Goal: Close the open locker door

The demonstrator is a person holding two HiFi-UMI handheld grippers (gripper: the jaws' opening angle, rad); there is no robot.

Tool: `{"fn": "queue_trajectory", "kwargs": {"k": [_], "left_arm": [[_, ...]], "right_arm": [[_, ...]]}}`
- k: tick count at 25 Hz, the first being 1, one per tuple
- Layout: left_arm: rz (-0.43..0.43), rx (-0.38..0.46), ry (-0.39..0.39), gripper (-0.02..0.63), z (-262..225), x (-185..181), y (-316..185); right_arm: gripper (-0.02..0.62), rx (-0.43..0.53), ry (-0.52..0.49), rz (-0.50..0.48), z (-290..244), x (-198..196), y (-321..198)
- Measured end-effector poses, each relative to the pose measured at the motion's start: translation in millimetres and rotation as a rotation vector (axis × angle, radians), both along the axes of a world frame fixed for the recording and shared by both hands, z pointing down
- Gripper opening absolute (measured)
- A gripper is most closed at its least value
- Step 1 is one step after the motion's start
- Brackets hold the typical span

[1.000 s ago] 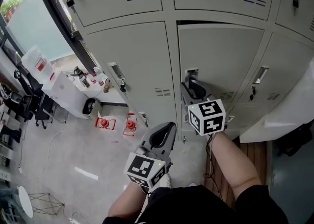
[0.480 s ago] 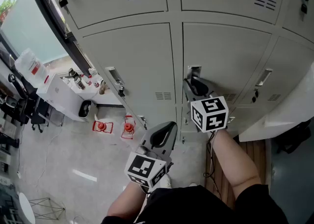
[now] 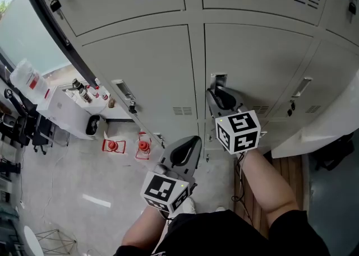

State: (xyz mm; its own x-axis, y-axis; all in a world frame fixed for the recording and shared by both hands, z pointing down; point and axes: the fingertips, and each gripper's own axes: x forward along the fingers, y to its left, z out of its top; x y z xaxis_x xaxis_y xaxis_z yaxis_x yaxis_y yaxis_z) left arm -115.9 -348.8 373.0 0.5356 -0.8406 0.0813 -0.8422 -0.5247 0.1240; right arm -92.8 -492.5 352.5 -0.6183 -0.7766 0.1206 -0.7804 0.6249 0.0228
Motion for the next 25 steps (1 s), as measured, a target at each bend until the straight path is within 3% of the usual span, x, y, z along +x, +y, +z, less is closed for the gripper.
{"fn": "queue_trajectory", "kwargs": {"k": [13,25], "left_arm": [[0.017,0.008,0.008,0.02,-1.9,12.1,-5.2],[0.008,0.014,0.003,0.02,-7.0,30.9,9.2]], "right_arm": [[0.109,0.002,-0.004,-0.003,2.2,7.7,3.0],[0.133,-0.027,-0.054,0.04,1.5,54.3,8.0]]}}
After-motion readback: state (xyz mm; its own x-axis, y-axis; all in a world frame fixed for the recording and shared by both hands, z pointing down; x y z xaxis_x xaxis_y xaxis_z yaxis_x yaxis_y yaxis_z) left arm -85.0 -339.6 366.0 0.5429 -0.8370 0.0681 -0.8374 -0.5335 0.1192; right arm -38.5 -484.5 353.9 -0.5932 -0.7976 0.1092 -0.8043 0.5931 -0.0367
